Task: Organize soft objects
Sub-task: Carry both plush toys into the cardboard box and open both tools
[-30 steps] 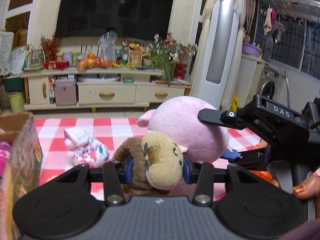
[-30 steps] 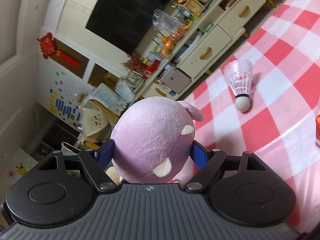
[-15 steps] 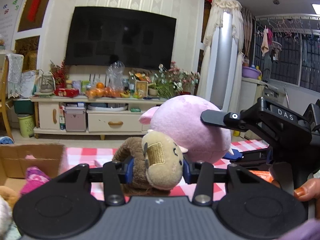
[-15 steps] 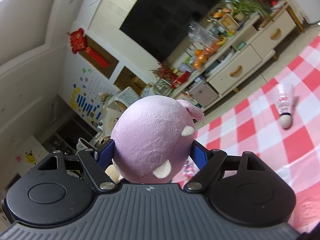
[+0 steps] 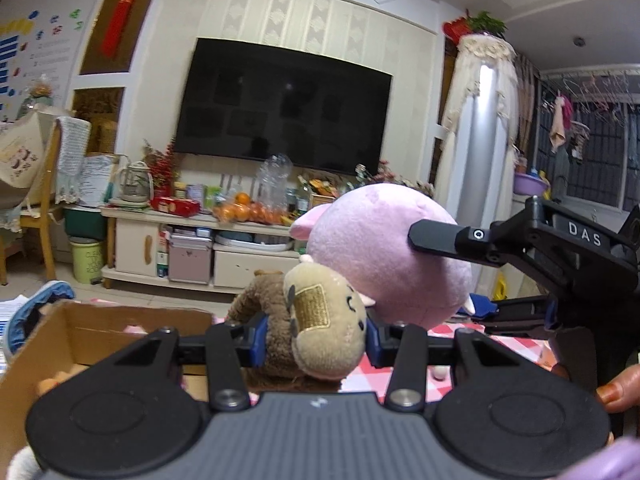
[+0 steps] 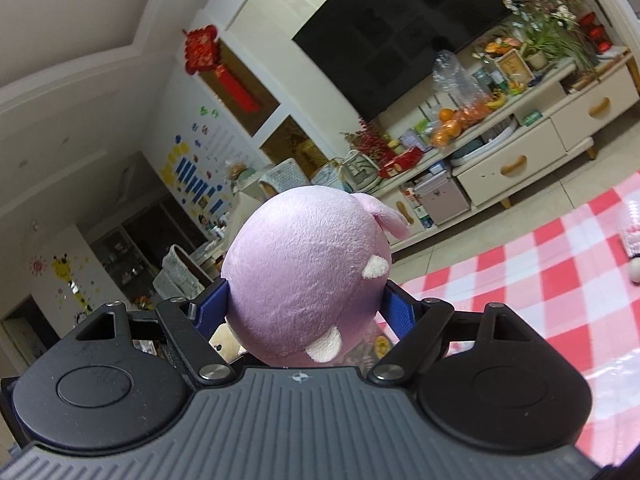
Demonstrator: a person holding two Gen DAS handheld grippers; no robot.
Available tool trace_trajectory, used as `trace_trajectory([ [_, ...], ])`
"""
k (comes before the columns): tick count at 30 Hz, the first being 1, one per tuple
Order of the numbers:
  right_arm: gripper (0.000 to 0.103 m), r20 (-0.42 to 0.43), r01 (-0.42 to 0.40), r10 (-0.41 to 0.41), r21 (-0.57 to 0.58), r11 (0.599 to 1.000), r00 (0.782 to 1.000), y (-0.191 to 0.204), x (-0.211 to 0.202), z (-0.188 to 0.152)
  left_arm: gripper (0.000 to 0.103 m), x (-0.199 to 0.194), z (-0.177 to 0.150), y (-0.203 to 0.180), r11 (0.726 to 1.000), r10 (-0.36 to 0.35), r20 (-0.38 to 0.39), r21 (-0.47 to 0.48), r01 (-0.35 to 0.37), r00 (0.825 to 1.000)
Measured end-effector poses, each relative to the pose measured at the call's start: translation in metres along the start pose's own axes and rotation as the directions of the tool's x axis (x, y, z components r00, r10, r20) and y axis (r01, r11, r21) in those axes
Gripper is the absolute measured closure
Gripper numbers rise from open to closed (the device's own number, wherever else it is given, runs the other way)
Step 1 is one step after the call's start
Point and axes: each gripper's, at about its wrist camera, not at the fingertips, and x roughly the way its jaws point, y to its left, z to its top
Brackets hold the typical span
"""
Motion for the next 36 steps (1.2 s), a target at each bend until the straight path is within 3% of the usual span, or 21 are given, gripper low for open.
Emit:
trace_trajectory([
  [8, 0.004, -0.043, -0.017, 0.014, -0.079, 0.997, 0.999, 0.012, 0.044, -0.001, 0.059, -0.017, 0.001, 0.039, 0.995, 0.086, 0.037, -0.047, -0.084, 0.996],
  [11, 0.011, -0.071, -0.03, 0.023, -0.104, 0.994, 0.997, 0.014, 0.068, -0.001, 0.059, -0.019, 0.001, 0.055, 0.99, 0.136, 0.043, -0.049, -0.134, 0.99],
  [15, 0.022, -0.15, -0.076, 0.056, -0.132, 0.988, 0.987, 0.012, 0.104, -0.003, 0.059, -0.012, -0.001, 0.082, 0.972, 0.216, 0.004, -0.092, -0.214, 0.976],
  [18, 0.023, -0.205, -0.043, 0.001, -0.2, 0.979, 0.979, 0.011, 0.126, -0.013, 0.059, -0.003, -0.005, 0.096, 0.965, 0.21, -0.044, -0.153, -0.214, 0.977],
  [20, 0.023, -0.22, -0.04, -0.001, -0.181, 0.983, 0.975, 0.003, 0.132, -0.013, 0.059, 0.002, -0.007, 0.1, 0.954, 0.252, -0.081, -0.147, -0.261, 0.964],
  [26, 0.019, -0.17, 0.025, -0.055, -0.171, 0.985, 0.984, -0.009, 0.128, 0.0, 0.057, 0.004, -0.01, 0.112, 0.933, 0.299, -0.14, -0.164, -0.32, 0.944],
  [28, 0.001, -0.146, 0.048, -0.071, -0.154, 0.987, 0.987, -0.015, 0.121, 0.004, 0.053, 0.002, -0.01, 0.113, 0.926, 0.309, -0.145, -0.179, -0.332, 0.94],
  [36, 0.0, -0.105, 0.139, -0.153, -0.133, 0.981, 0.983, -0.029, 0.072, -0.008, 0.032, 0.004, -0.006, 0.125, 0.891, 0.386, -0.167, -0.187, -0.413, 0.907],
])
